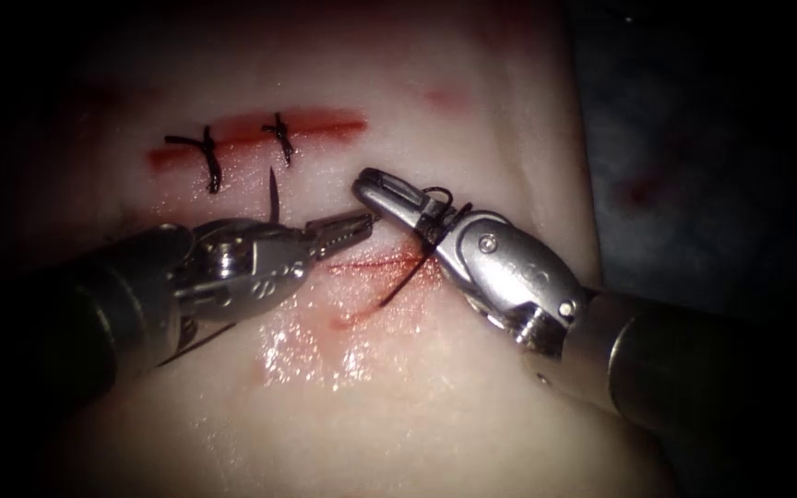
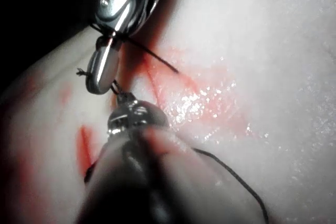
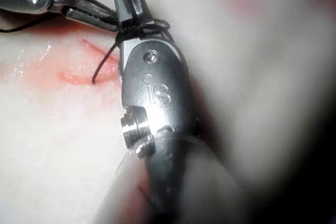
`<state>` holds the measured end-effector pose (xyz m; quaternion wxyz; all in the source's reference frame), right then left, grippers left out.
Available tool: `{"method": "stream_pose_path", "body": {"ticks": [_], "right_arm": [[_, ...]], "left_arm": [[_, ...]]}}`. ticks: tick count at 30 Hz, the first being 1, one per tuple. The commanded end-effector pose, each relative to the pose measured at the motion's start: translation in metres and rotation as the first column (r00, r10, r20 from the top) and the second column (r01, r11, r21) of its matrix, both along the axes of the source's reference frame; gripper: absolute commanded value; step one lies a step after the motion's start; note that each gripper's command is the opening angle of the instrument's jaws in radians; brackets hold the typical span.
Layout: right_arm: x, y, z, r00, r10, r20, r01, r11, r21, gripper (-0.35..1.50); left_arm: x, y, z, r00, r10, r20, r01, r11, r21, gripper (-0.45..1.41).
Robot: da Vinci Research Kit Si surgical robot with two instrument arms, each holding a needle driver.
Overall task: Wound Closure
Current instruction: Pull downwards with right driver and upwards with left driver to tighten knot
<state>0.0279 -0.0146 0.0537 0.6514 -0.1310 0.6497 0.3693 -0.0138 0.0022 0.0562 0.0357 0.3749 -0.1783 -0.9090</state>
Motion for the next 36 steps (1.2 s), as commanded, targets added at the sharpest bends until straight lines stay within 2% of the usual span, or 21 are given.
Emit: {"method": "stream_pose_path", "body": {"ticks": [1,4,9,15,18,24,32,36], "right_arm": [[0.0005,-0.0011,0.0007,1.0,-0.002,0.015,0.003,1.0,-0.019,-0.35],[0.0004,-0.0028,0.0006,1.0,-0.011,0.025,0.012,0.999,-0.042,-0.35],[0.0003,-0.0043,0.0006,1.0,-0.006,0.026,0.008,0.997,-0.074,-0.35],[0.0002,-0.0076,0.0013,0.999,-0.021,0.031,0.024,0.995,-0.098,-0.35],[0.0001,-0.0089,0.0008,0.999,-0.028,0.037,0.031,0.994,-0.1,-0.35],[0.0006,-0.0093,-0.0001,0.999,-0.027,0.04,0.03,0.995,-0.094,-0.35],[0.0011,-0.0095,-0.0004,0.998,-0.029,0.052,0.034,0.994,-0.1,-0.35],[0.0009,-0.0109,0.0001,0.997,-0.044,0.066,0.051,0.993,-0.104,-0.35]], "left_arm": [[0.0,0.0005,0.0004,1.0,-0.005,-0.002,0.005,1.0,-0.005,-0.45],[0.0018,0.0011,0.0,1.0,-0.018,-0.013,0.018,1.0,-0.007,-0.45],[0.0032,0.002,-0.0005,0.999,-0.038,-0.016,0.038,0.999,-0.01,-0.45],[0.0037,0.0038,-0.0021,0.999,-0.054,-0.008,0.054,0.998,-0.013,-0.45],[0.0037,0.0056,-0.0031,0.998,-0.06,-0.012,0.06,0.998,-0.023,-0.45],[0.0024,0.0093,-0.0051,0.997,-0.069,-0.029,0.068,0.997,-0.047,-0.45],[0.0002,0.013,-0.0055,0.997,-0.074,-0.023,0.073,0.996,-0.058,-0.45],[-0.0002,0.0146,-0.0055,0.997,-0.078,-0.027,0.076,0.995,-0.068,-0.45]]}}
